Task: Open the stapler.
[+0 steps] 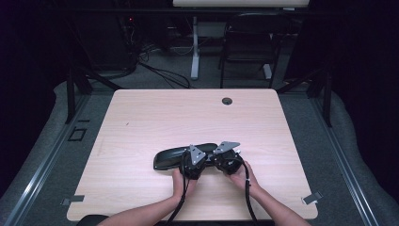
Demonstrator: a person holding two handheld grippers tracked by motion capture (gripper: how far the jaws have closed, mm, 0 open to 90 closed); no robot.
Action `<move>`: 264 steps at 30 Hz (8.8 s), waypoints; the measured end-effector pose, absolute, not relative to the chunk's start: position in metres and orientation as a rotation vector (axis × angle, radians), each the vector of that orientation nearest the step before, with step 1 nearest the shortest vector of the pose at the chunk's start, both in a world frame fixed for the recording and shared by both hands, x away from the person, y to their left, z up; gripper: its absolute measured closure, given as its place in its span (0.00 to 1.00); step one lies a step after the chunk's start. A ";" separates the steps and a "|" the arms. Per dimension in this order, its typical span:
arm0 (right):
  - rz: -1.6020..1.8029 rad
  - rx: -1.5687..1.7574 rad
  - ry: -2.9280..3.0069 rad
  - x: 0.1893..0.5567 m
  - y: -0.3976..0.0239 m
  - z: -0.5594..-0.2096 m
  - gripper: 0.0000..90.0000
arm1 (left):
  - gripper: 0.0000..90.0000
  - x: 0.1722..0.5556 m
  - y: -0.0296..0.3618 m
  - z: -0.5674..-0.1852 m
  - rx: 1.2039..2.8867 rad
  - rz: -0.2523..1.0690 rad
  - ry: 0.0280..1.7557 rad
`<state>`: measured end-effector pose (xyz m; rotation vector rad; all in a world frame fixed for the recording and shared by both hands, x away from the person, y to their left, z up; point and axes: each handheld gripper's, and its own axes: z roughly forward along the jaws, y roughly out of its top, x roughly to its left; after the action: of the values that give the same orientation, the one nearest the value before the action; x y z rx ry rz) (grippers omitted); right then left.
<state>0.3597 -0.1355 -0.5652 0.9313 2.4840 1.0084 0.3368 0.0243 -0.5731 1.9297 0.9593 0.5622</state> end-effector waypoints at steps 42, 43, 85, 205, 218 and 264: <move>1.027 0.947 2.479 0.360 -0.136 -0.566 1.00 | 1.00 0.337 0.023 -0.572 1.913 0.544 0.966; 1.027 0.947 2.479 0.360 -0.136 -0.566 1.00 | 1.00 0.337 0.023 -0.572 1.913 0.544 0.966; 1.038 0.919 2.458 0.361 -0.137 -0.568 1.00 | 1.00 0.343 0.019 -0.573 1.896 0.510 0.957; 1.058 0.938 2.449 0.367 -0.136 -0.568 1.00 | 1.00 0.351 0.081 -0.483 1.702 0.639 0.876; 1.050 0.933 2.447 0.367 -0.135 -0.568 1.00 | 1.00 0.353 0.094 -0.475 1.706 0.644 0.877; 1.035 0.927 2.449 0.367 -0.134 -0.568 1.00 | 1.00 0.357 0.147 -0.459 1.645 0.736 0.931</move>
<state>0.3670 -0.1335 -0.5676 0.9268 2.4488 1.0346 0.3570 0.1466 -0.4586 1.6447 0.9313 0.7357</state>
